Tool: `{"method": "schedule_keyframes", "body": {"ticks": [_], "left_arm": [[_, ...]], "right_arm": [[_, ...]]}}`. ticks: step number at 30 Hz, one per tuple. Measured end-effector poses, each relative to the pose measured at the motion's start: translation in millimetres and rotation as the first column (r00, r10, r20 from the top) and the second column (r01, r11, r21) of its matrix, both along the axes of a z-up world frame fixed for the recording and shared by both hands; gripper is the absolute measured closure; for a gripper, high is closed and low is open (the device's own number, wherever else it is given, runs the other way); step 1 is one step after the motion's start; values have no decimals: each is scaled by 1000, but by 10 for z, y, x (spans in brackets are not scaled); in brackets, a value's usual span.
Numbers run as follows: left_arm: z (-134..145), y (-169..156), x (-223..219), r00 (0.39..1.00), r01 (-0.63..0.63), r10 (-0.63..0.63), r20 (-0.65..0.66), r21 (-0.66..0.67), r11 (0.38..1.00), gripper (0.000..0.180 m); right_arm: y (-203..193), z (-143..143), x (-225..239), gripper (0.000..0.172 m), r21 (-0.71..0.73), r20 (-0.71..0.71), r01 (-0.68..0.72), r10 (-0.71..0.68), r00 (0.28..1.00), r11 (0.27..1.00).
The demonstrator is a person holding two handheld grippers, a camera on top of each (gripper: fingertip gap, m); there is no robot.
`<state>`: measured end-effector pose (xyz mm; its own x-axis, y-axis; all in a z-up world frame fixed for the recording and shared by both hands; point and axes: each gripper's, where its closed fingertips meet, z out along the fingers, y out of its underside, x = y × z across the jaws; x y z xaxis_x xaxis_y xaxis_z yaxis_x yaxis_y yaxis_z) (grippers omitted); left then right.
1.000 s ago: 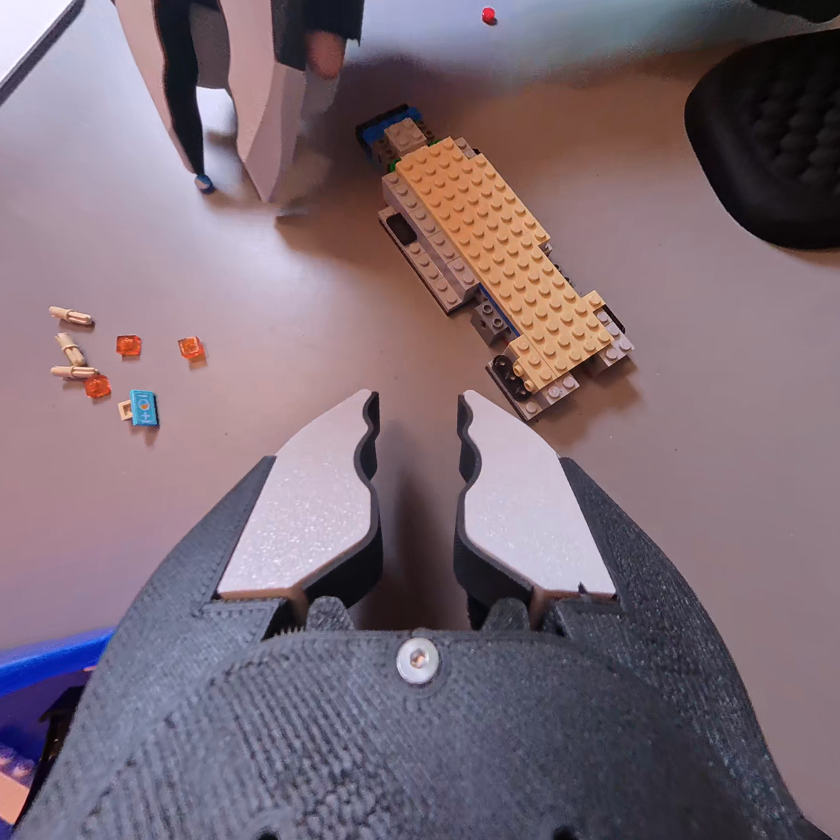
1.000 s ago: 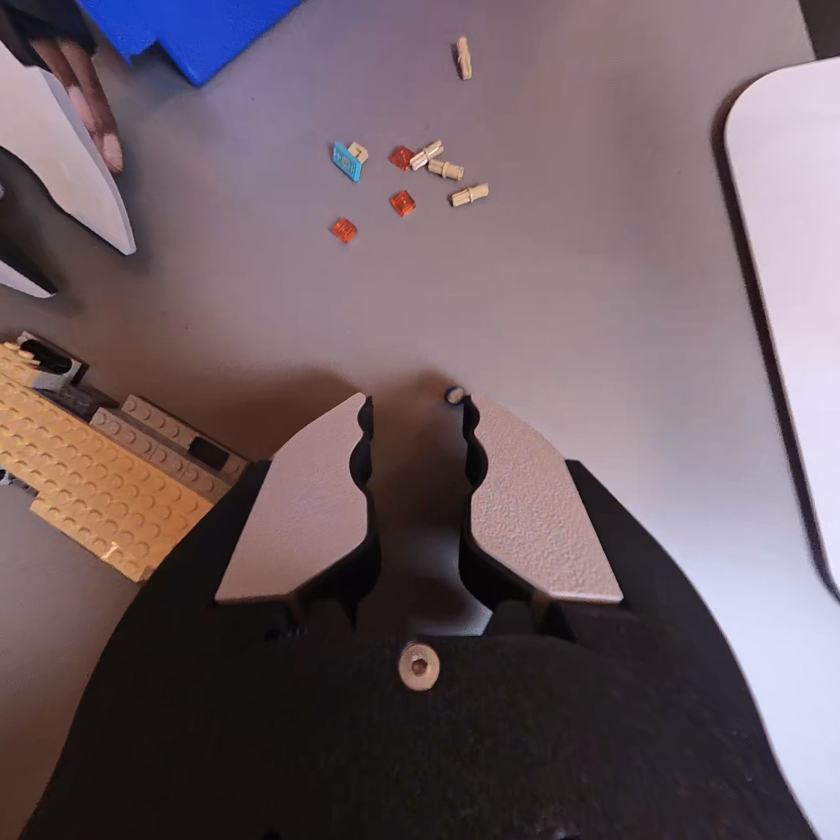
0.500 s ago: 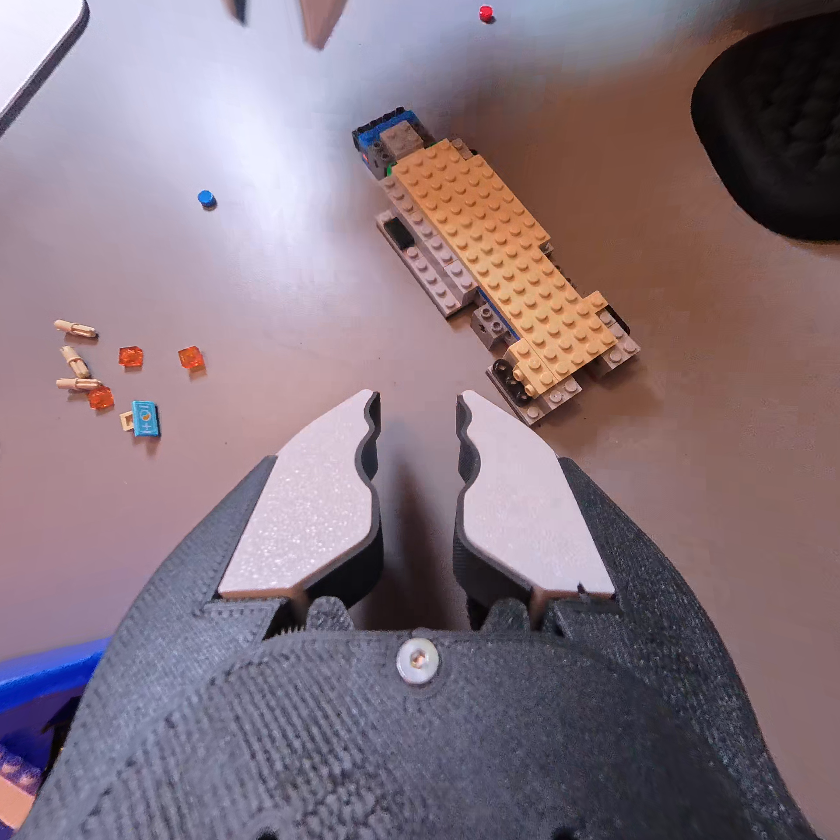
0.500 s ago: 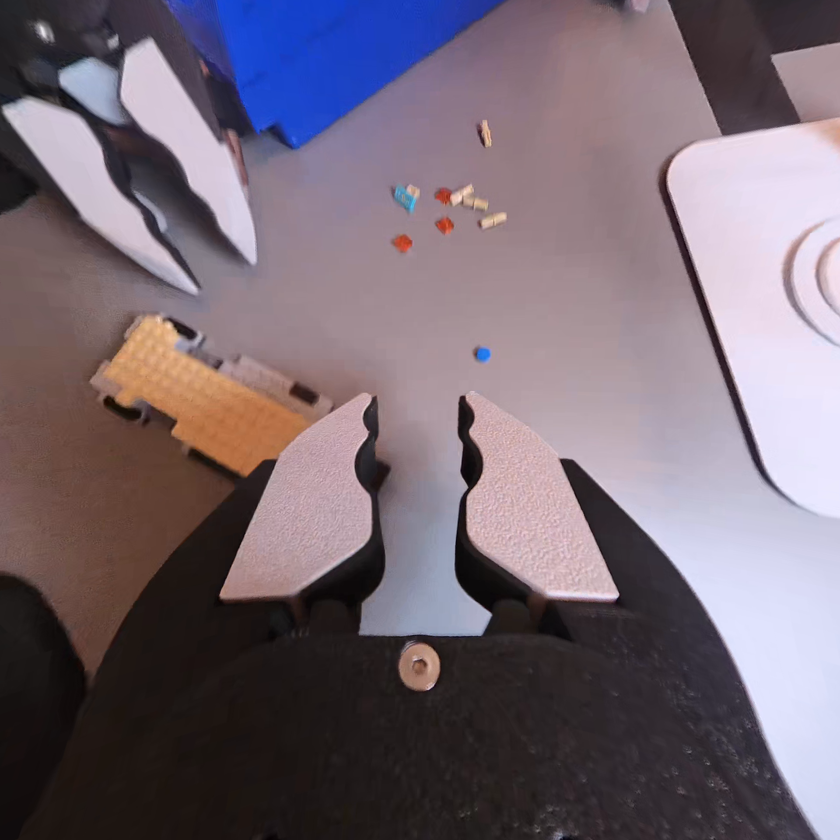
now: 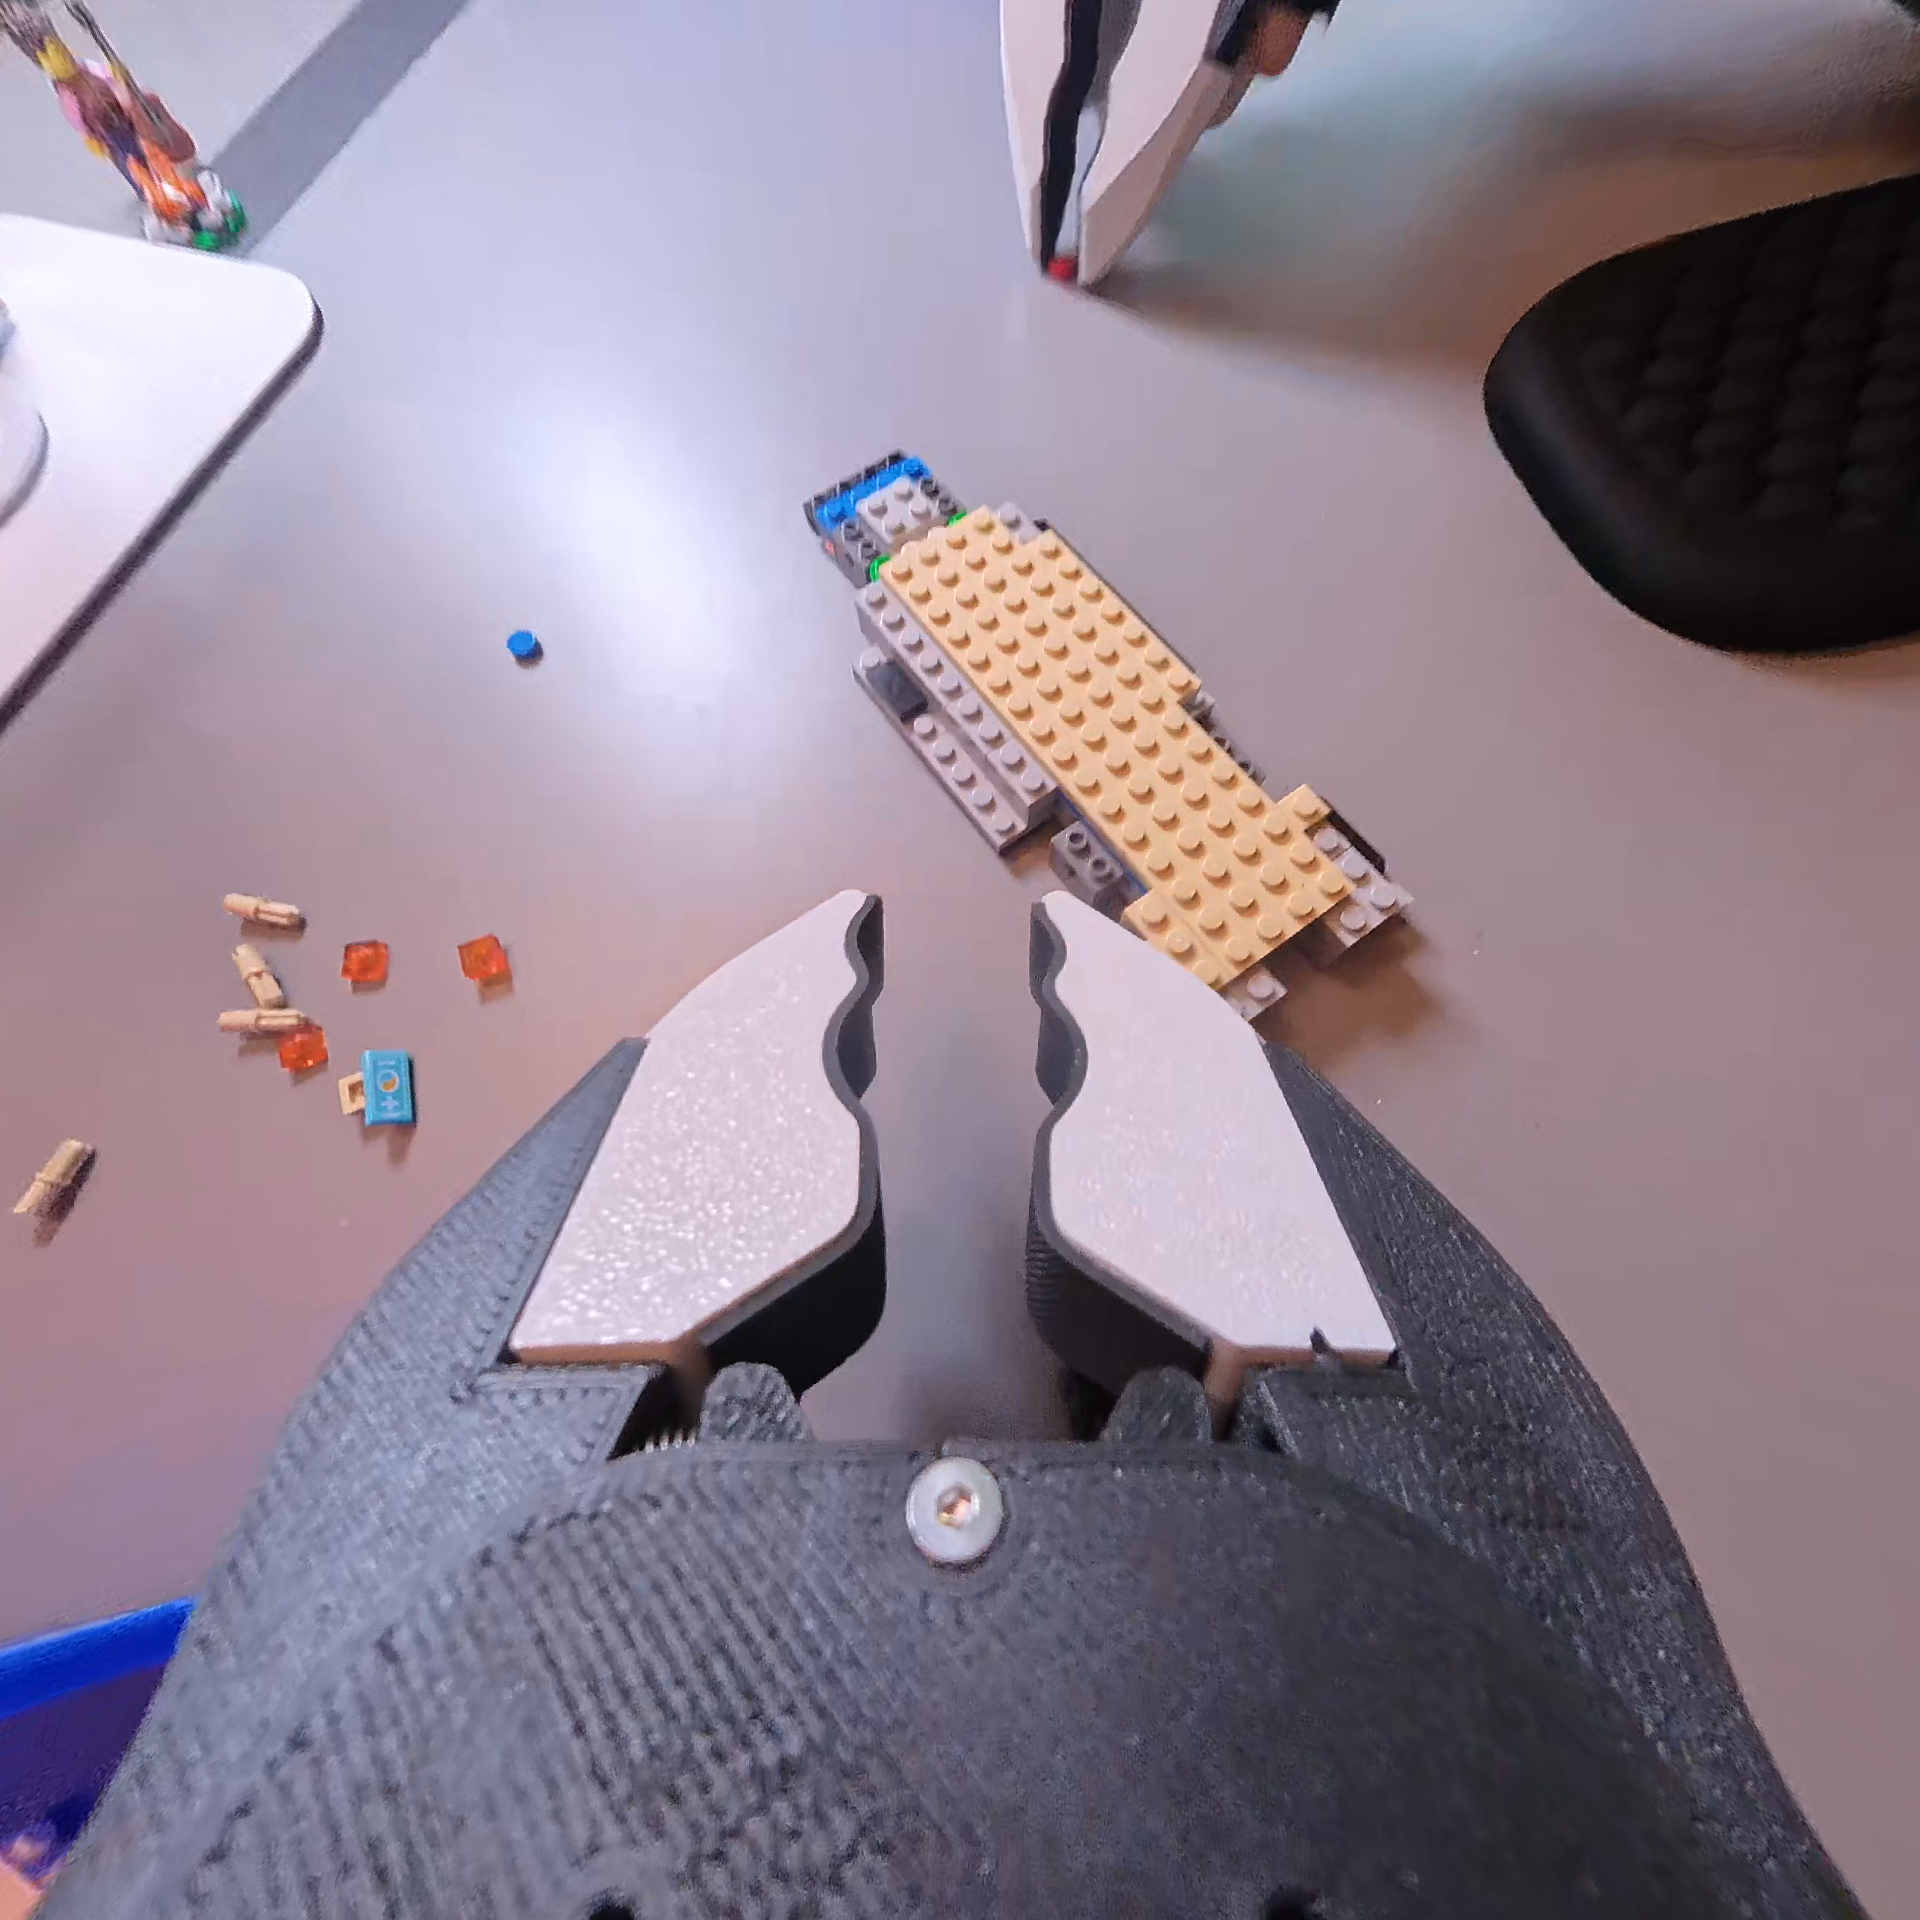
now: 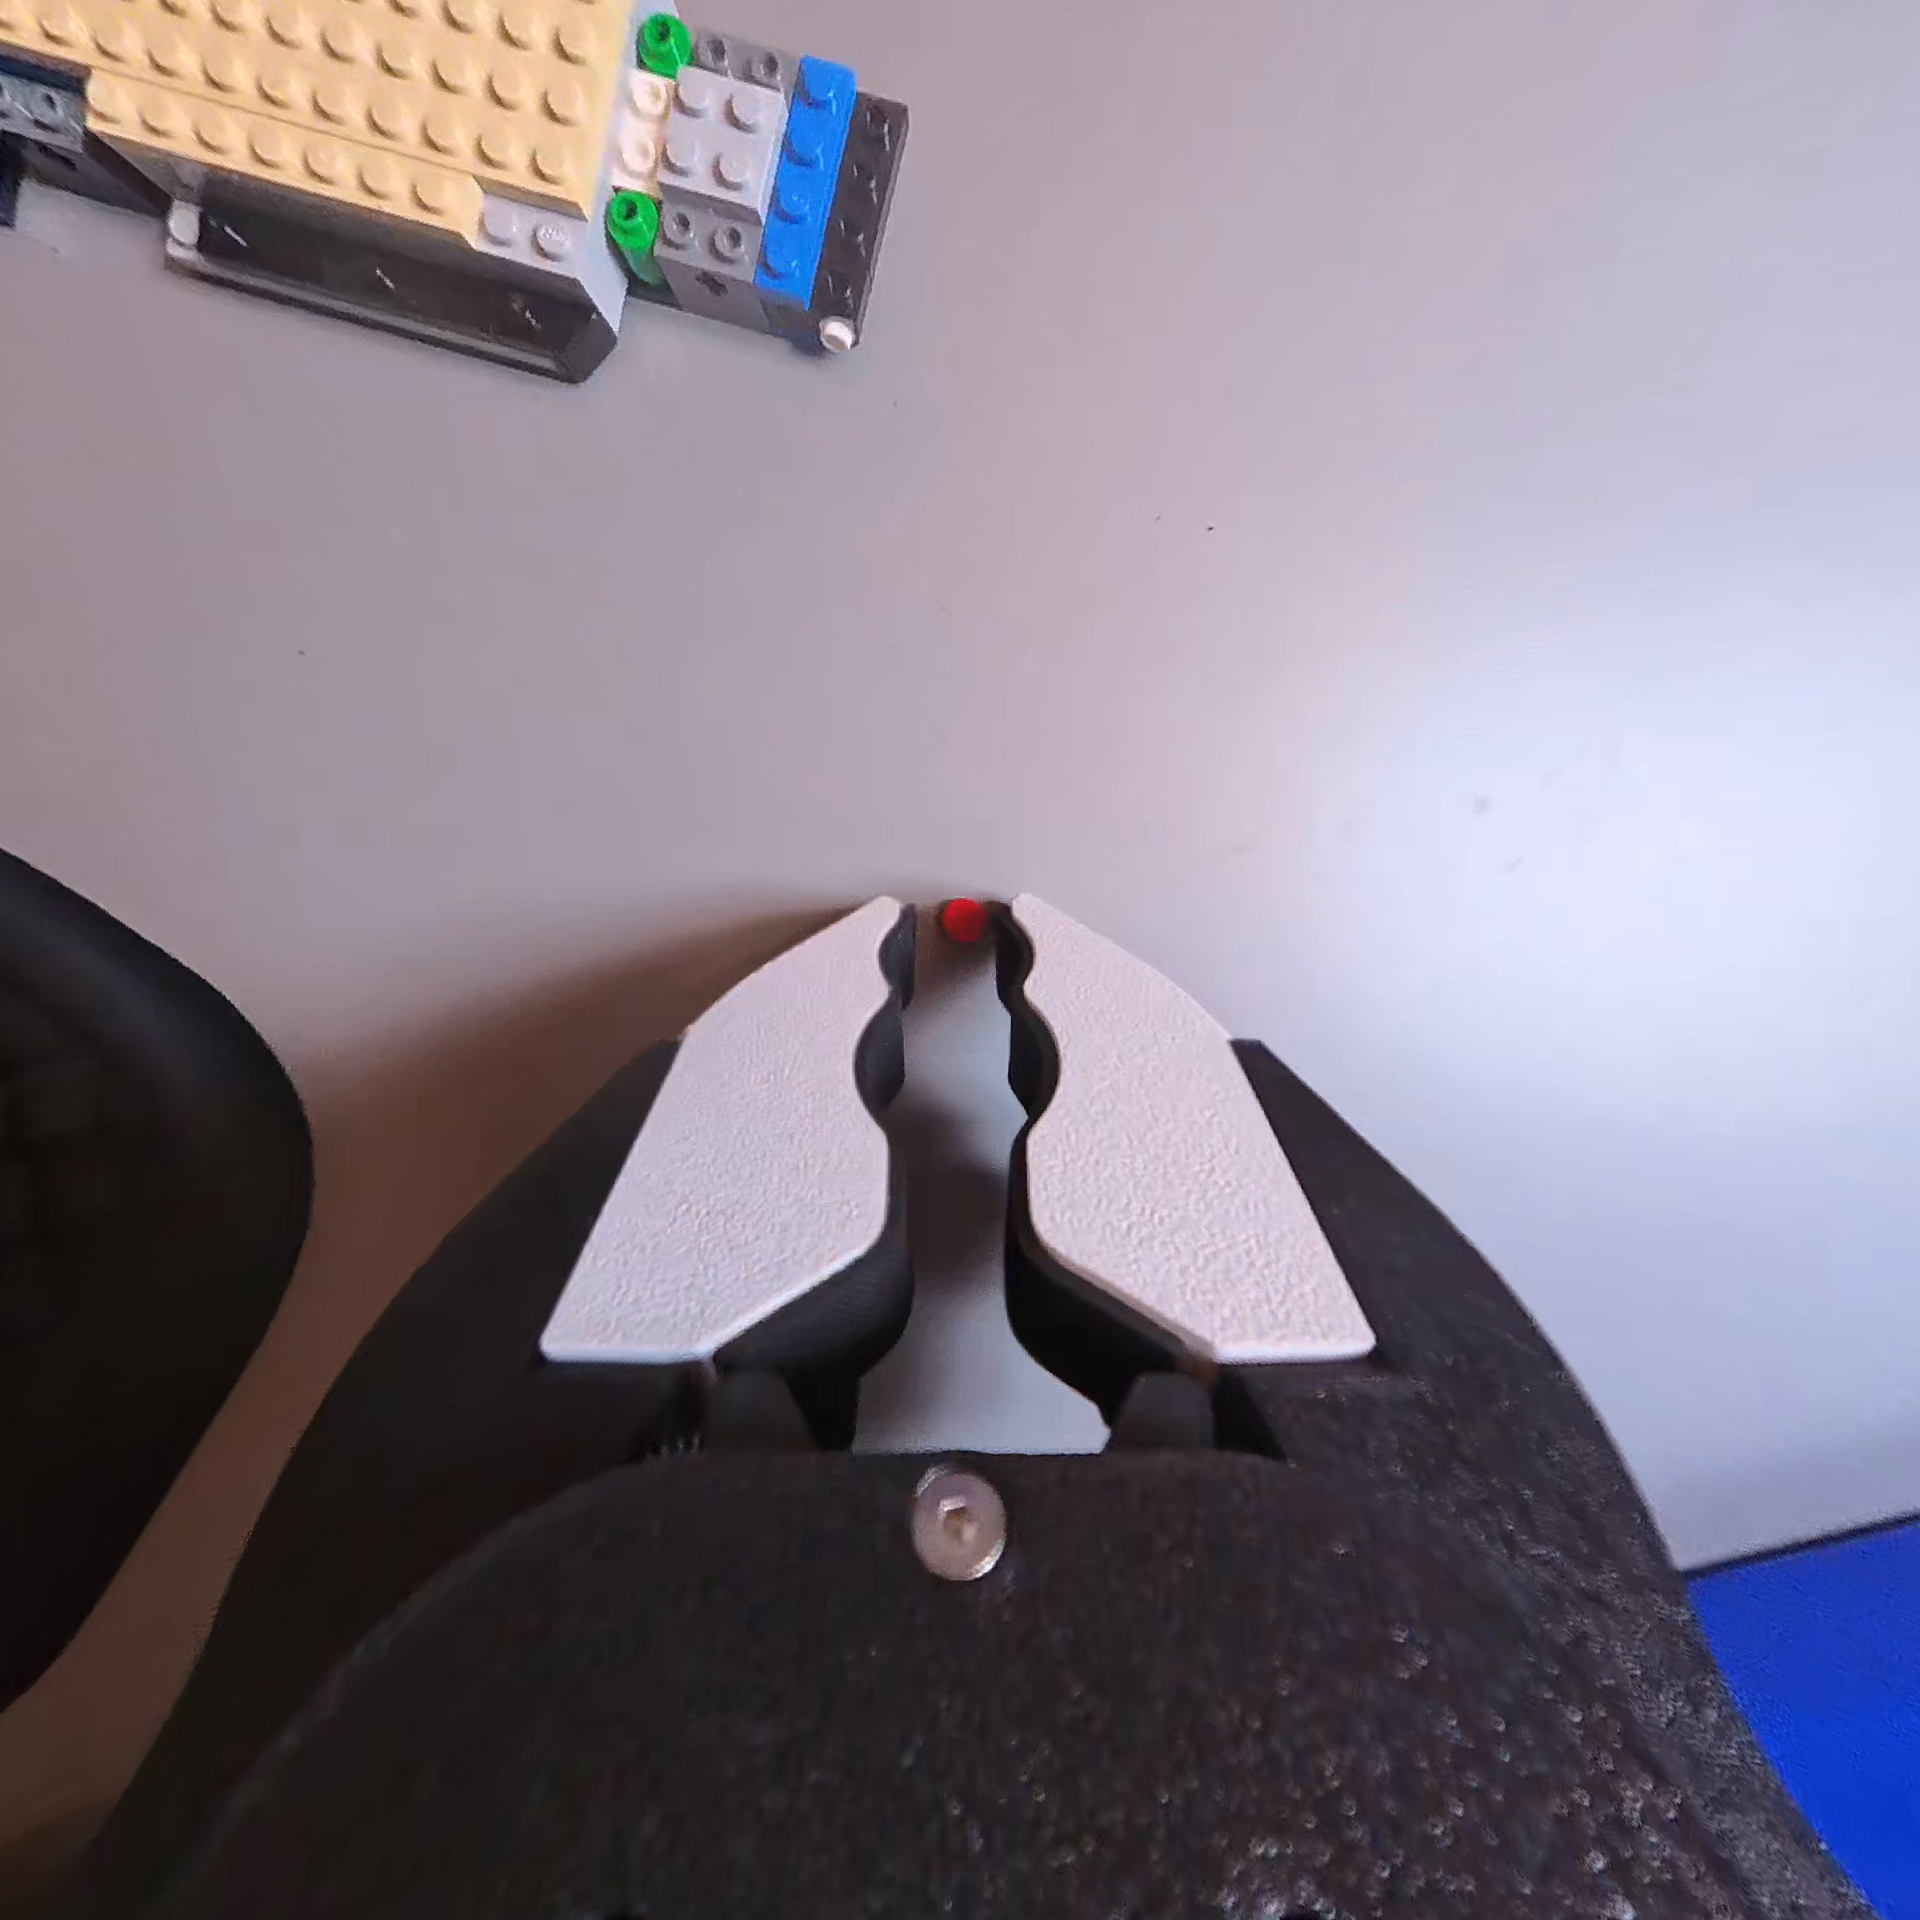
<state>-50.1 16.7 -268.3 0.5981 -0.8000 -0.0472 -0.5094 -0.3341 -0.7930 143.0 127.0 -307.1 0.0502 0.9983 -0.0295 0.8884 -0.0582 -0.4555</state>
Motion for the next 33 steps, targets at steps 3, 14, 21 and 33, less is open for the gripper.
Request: {"method": "schedule_keyframes", "body": {"ticks": [3,14,21,33], "left_arm": [[163,-22,142,993,9,-13,114,36,999,157],[756,-11,768,611,256,123,782,-342,904,164],[853,-111,815,545,345,112,831,-344,873,175],[749,365,240,975,-26,29,222,-18,1000,178]], "right_arm": [[-31,52,-118,164,45,-71,-32,35,997,998],[-1101,1190,-1182,164,519,-515,-169,464,721,838],[-1265,1201,-1231,164,558,-503,-204,523,688,804],[-923,998,-1153,148,481,-509,-144,409,757,865]]}}
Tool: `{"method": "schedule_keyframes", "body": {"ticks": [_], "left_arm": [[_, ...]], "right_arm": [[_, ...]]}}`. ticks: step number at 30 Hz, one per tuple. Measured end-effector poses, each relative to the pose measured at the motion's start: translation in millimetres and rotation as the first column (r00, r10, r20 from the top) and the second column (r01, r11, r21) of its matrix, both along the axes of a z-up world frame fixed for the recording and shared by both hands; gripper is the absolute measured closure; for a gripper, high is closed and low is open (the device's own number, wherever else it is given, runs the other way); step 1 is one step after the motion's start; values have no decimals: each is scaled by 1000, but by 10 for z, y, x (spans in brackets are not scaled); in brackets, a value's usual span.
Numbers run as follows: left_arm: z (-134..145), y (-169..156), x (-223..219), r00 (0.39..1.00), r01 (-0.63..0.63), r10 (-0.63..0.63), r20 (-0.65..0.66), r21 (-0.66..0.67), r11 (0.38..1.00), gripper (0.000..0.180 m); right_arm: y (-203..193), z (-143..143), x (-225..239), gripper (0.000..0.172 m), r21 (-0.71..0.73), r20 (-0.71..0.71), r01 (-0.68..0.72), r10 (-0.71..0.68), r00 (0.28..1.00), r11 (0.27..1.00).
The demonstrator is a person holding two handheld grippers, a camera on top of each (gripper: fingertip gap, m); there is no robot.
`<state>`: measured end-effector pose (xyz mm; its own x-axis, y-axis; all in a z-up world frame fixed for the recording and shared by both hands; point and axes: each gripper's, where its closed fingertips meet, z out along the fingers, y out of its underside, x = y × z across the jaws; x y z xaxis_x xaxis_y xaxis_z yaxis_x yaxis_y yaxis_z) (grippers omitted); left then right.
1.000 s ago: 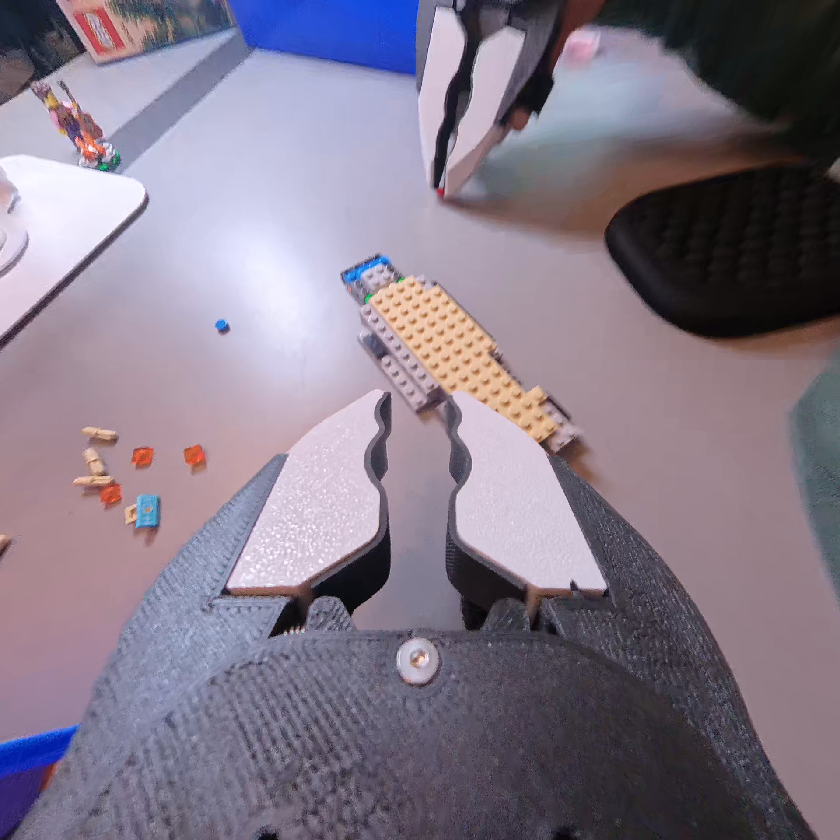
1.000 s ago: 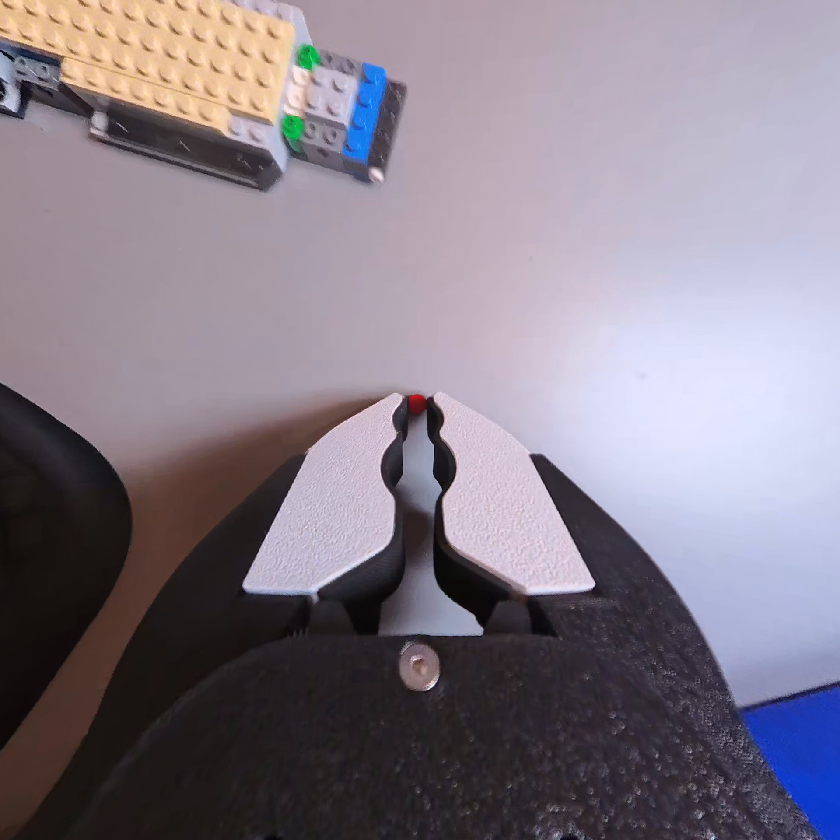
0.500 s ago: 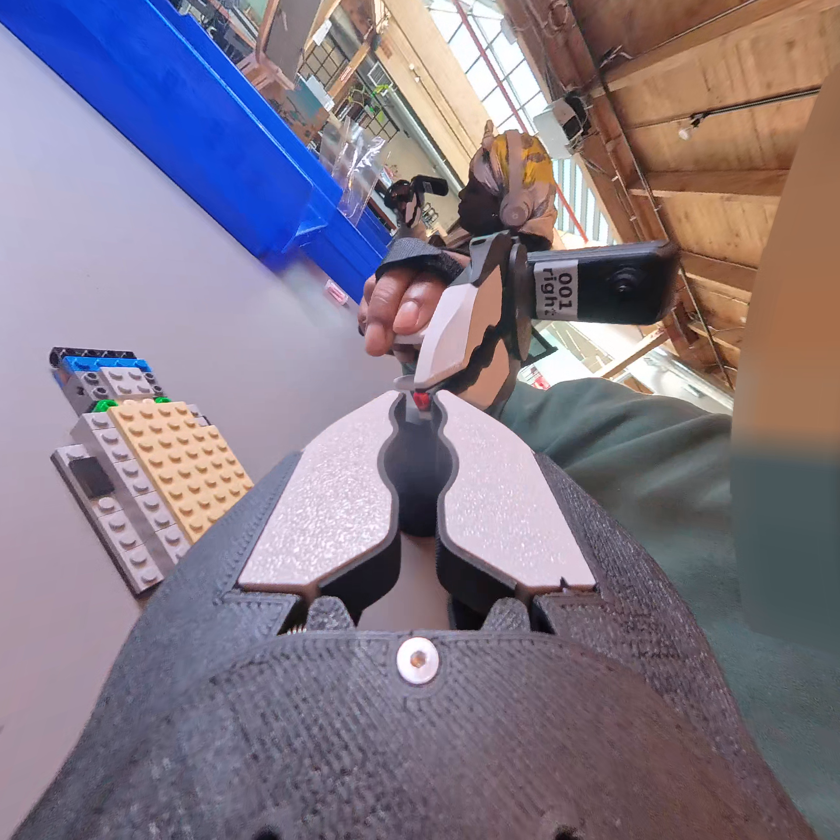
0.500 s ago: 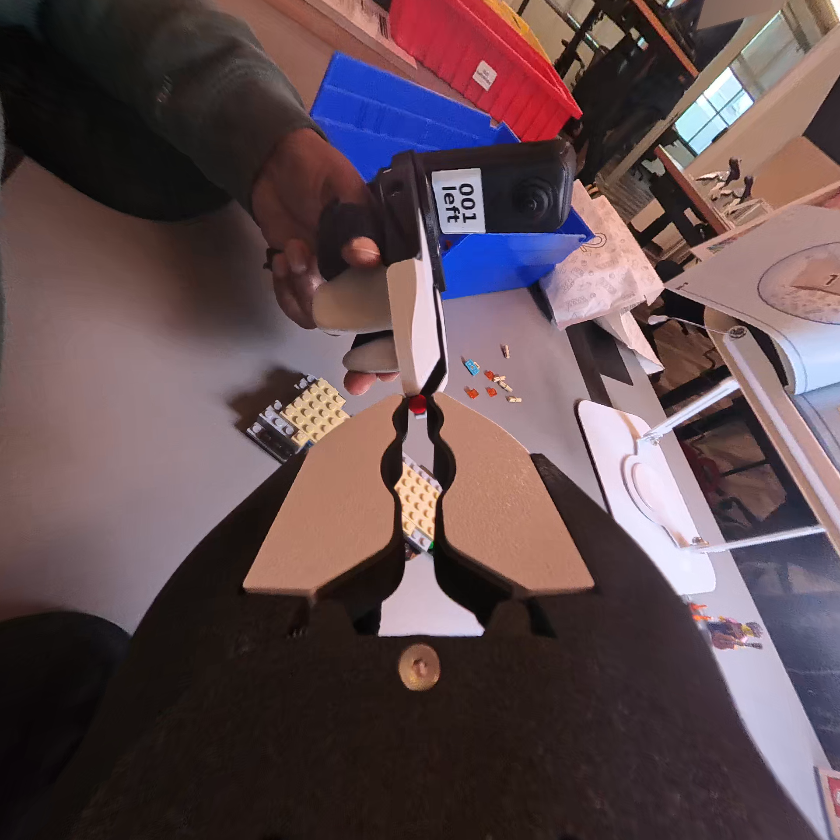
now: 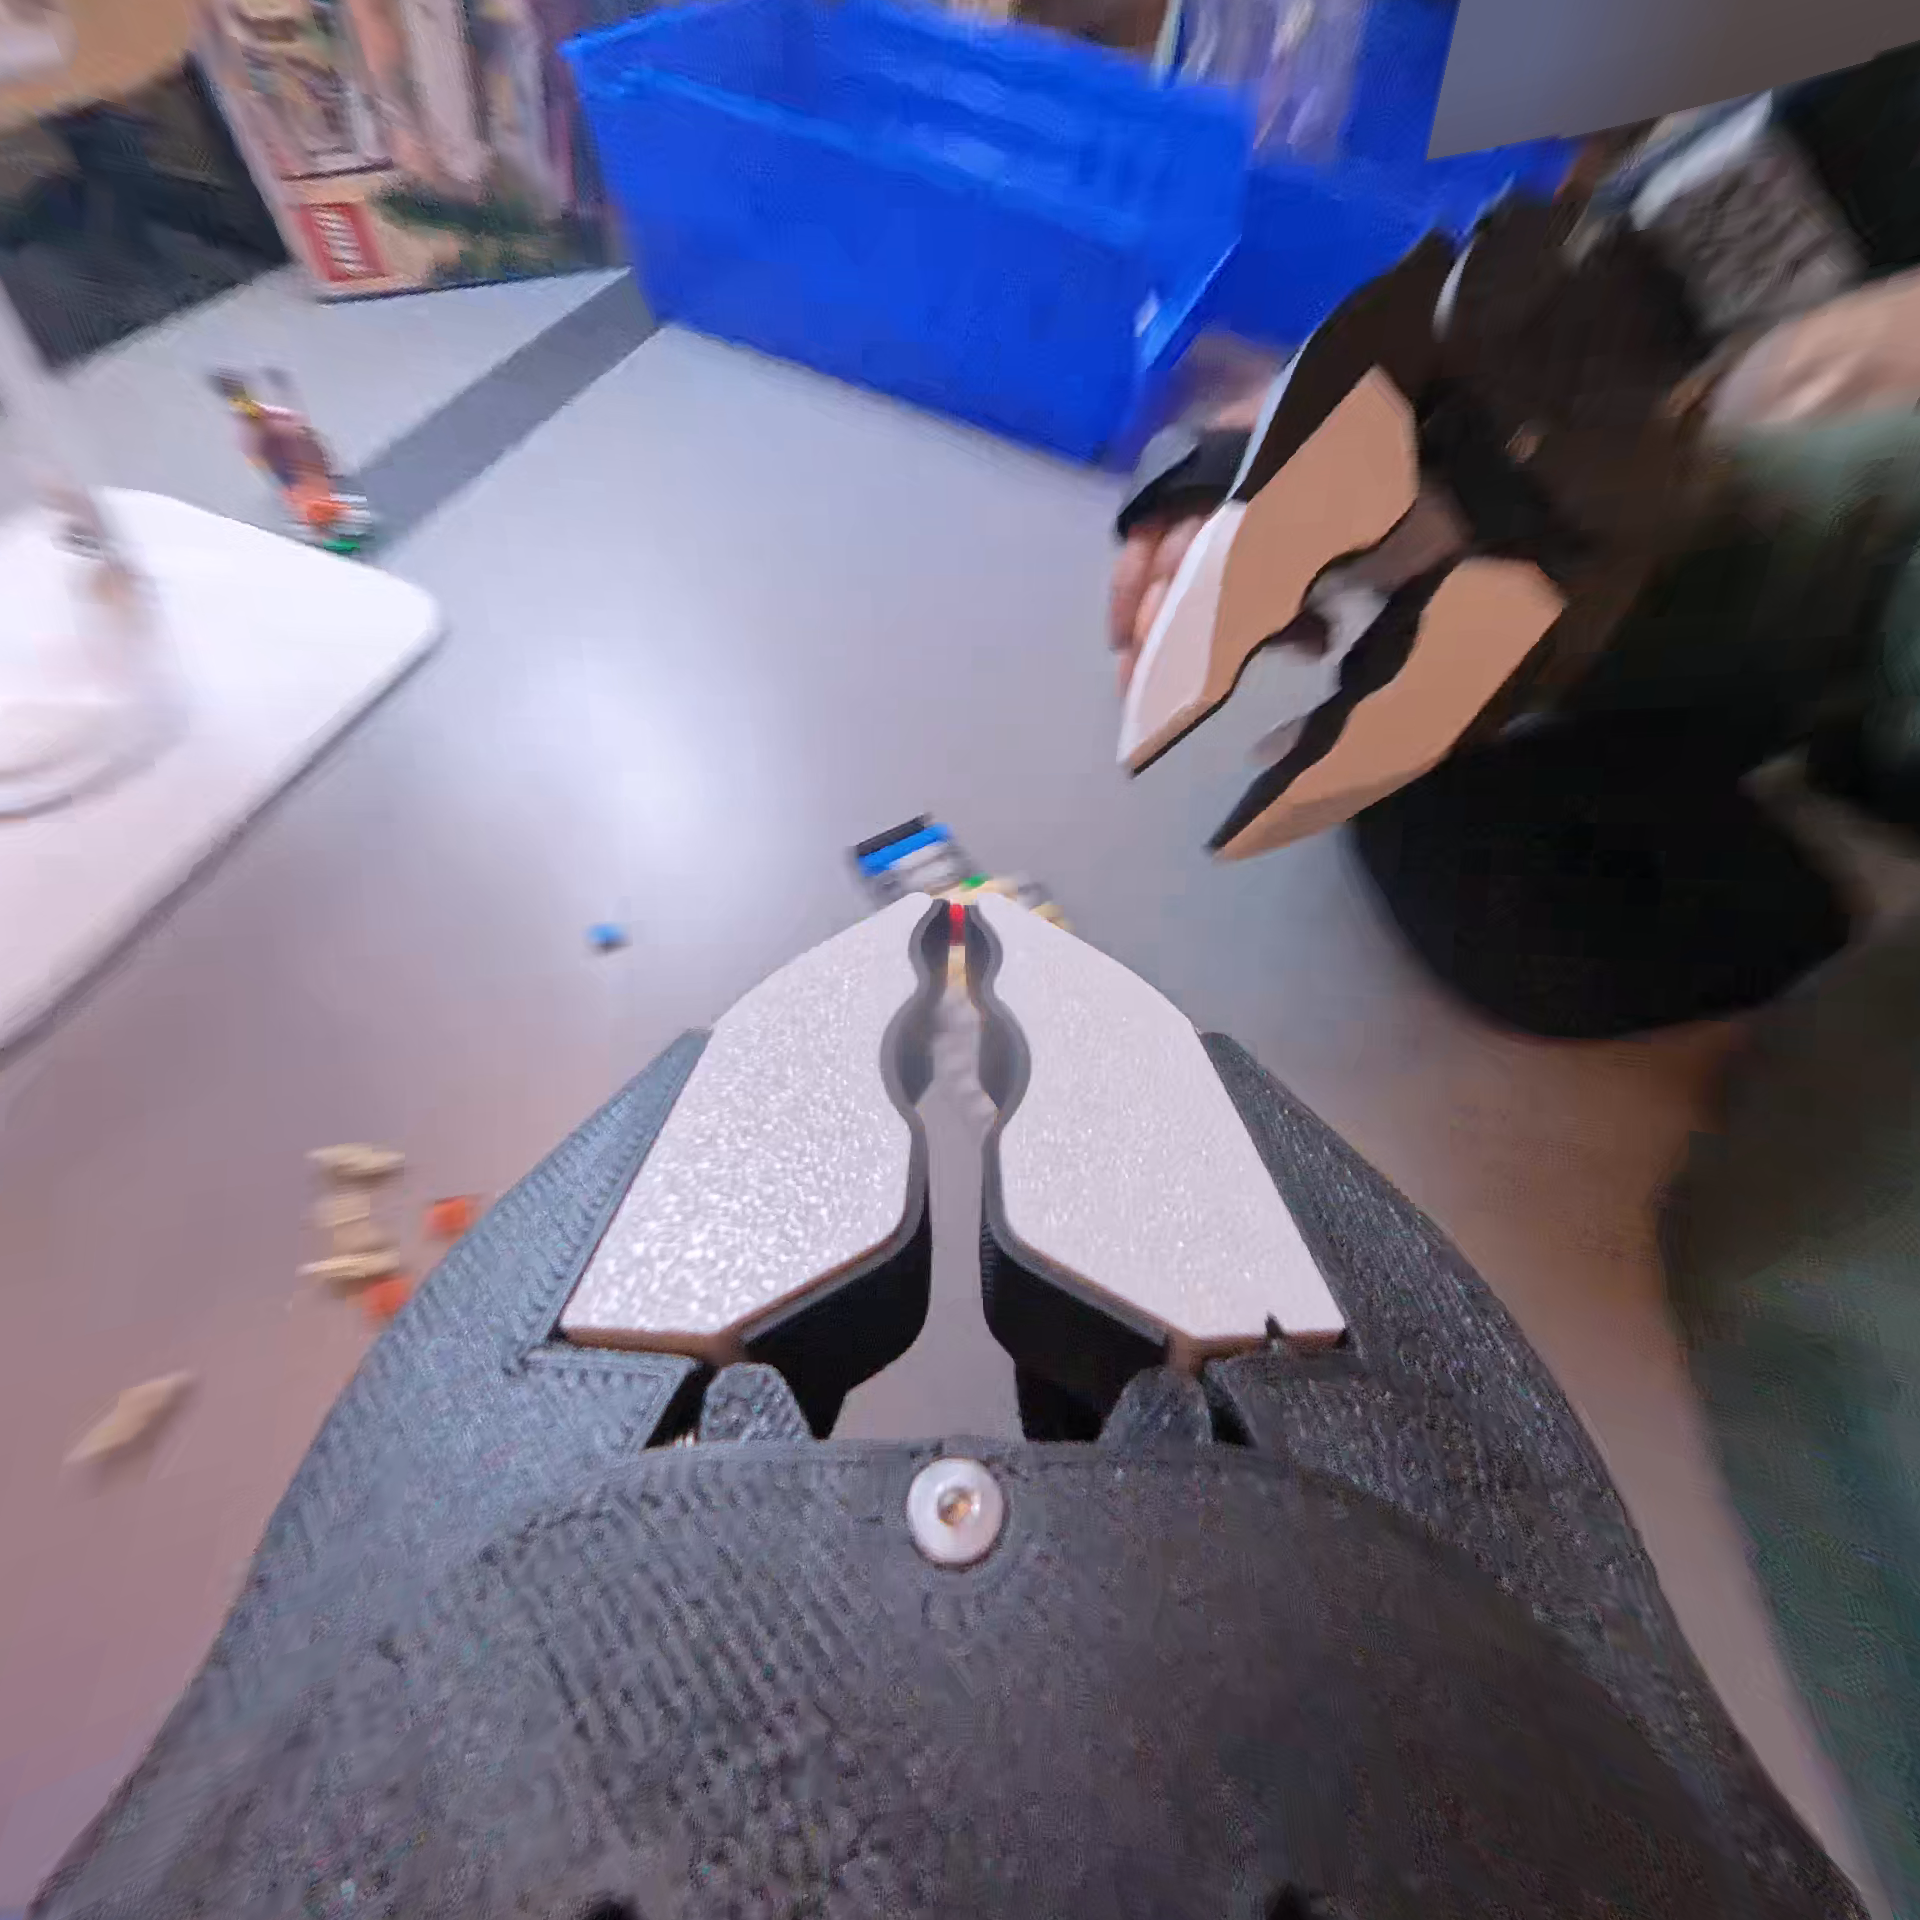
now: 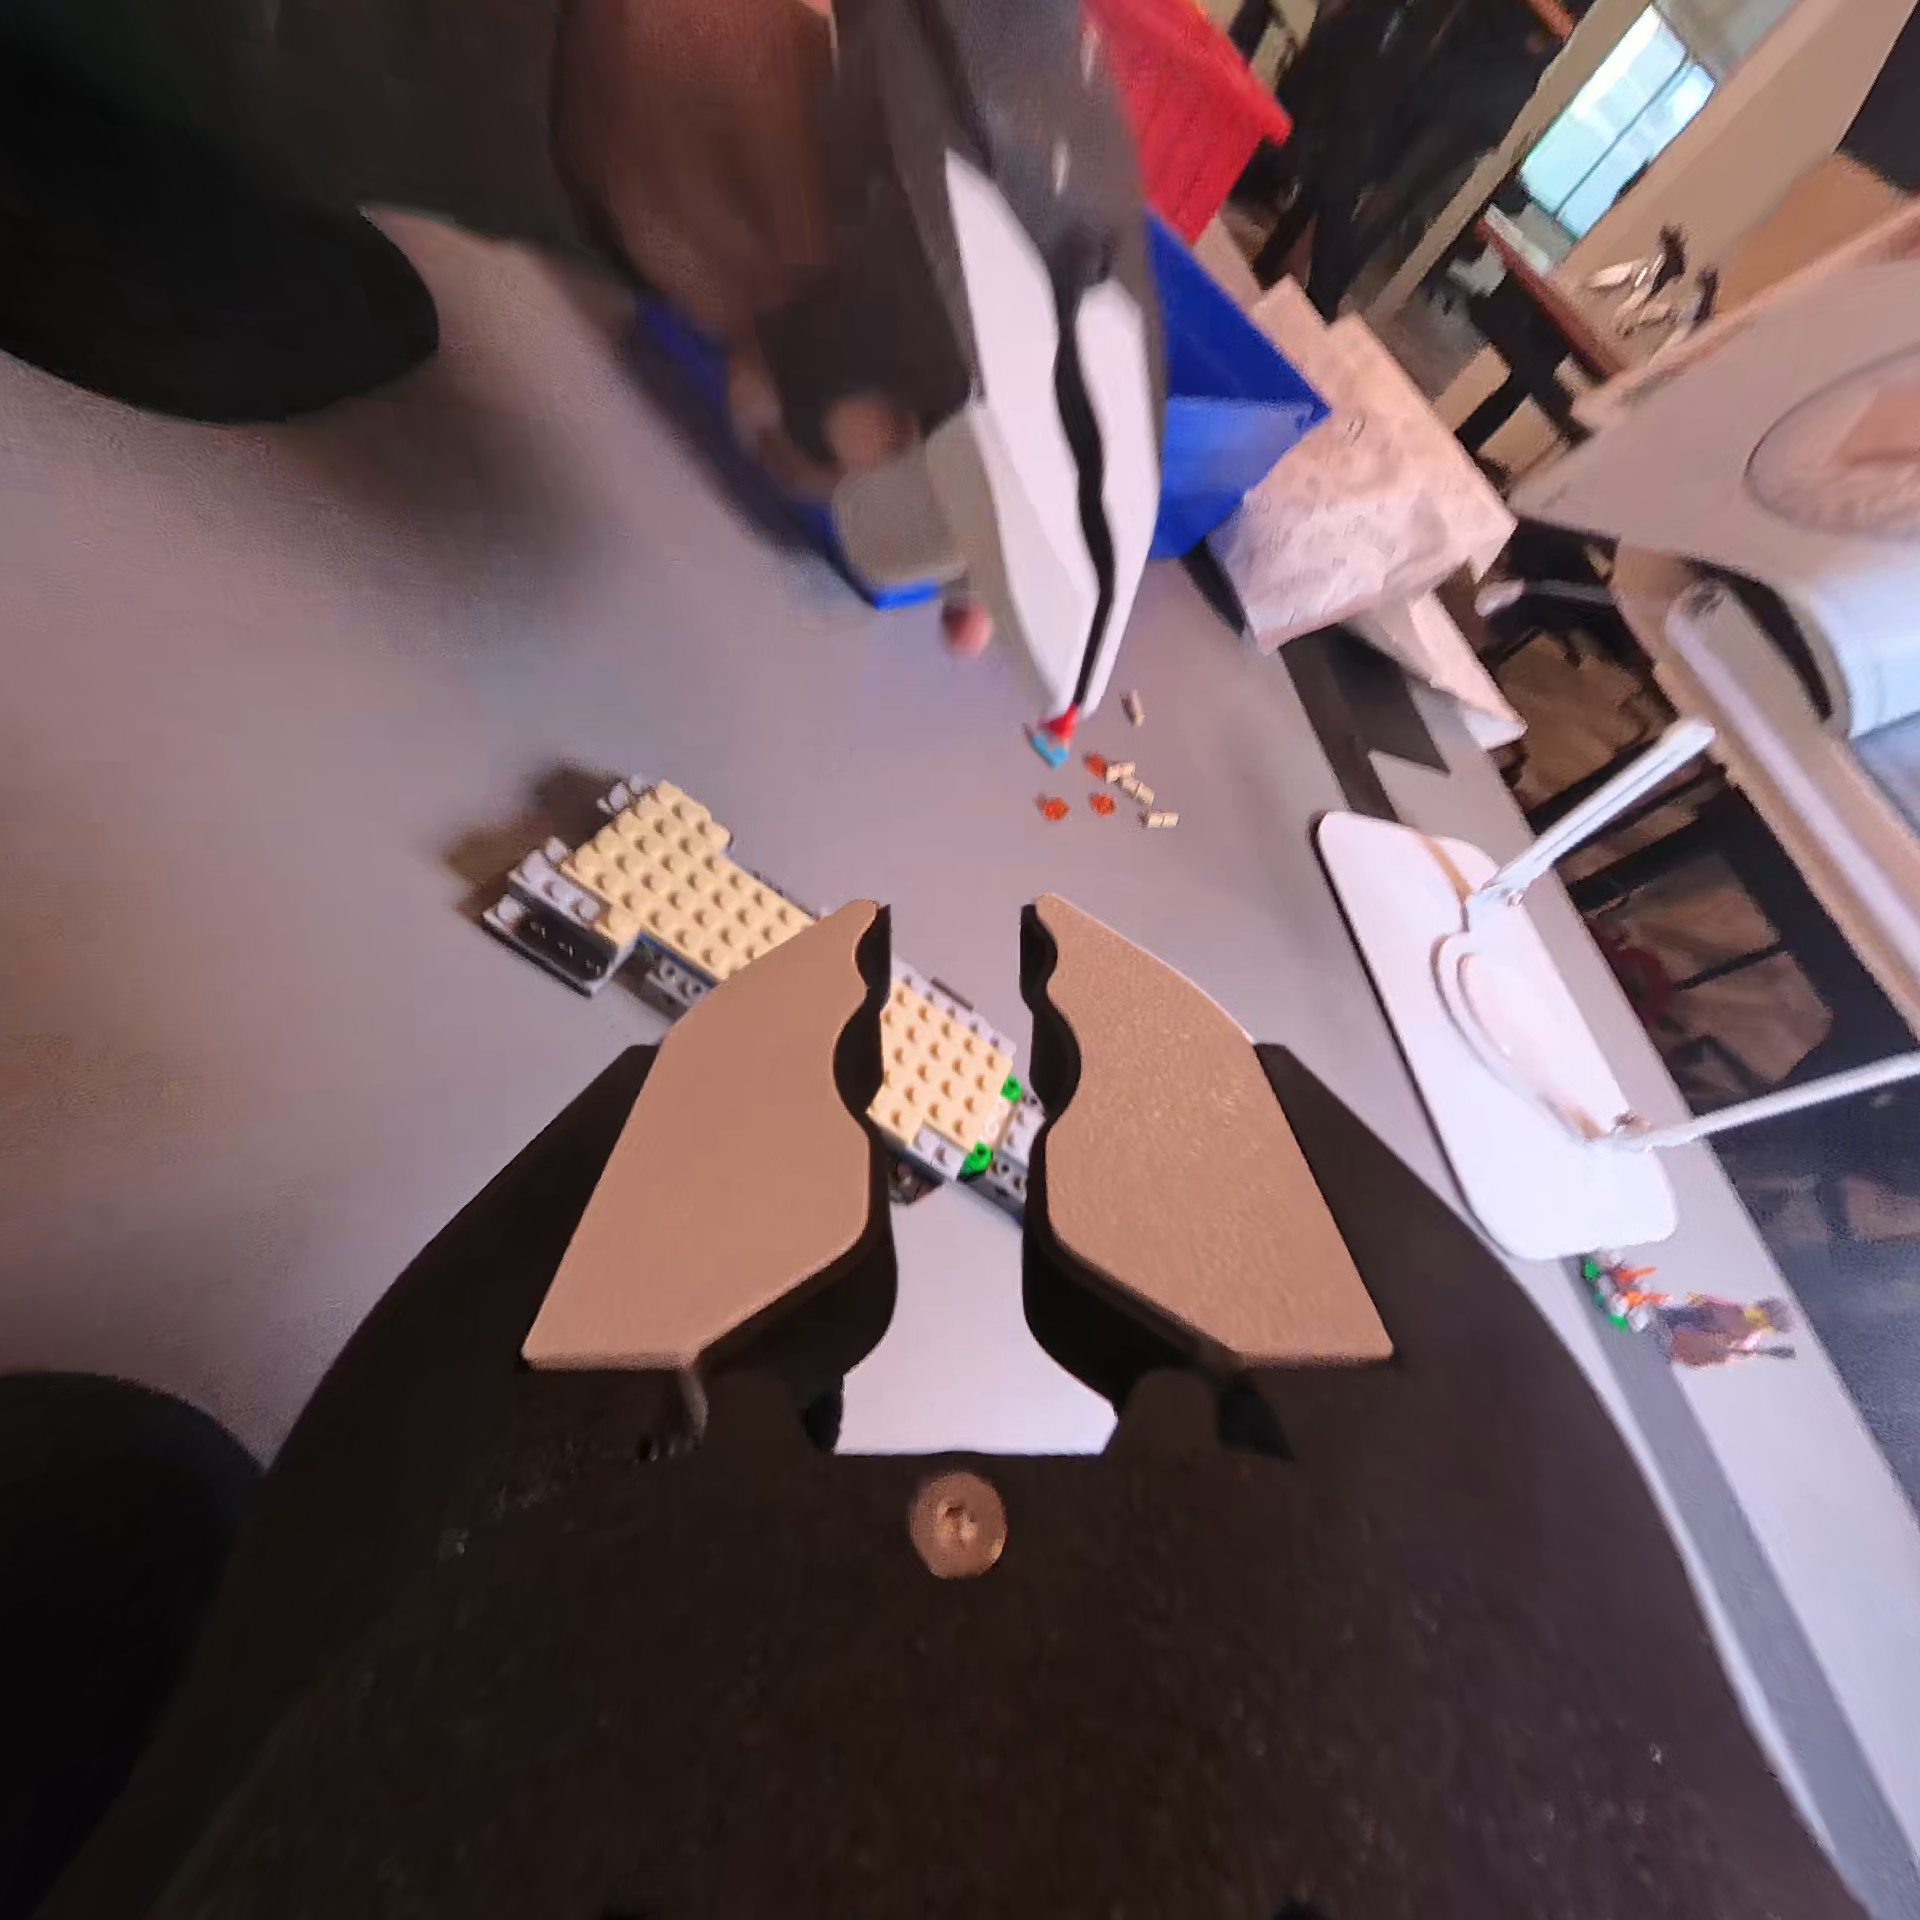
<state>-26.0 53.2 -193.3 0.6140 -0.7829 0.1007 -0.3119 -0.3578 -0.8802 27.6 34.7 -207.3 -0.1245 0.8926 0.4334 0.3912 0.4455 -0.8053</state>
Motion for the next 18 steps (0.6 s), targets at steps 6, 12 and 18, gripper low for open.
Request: {"method": "schedule_keyframes", "body": {"ticks": [6,12,18], "left_arm": [[-294,397,-719,729,39,-87,-679,-86,996,177],[-774,670,-899,647,65,-262,-716,-290,955,174],[-956,763,-1015,600,41,-251,-760,-285,958,162]], "right_arm": [[278,-501,118,131,-144,168,73,-49,985,987],[377,-667,209,122,-202,212,114,-70,975,973],[461,-692,237,121,-219,215,126,-78,973,968]]}}
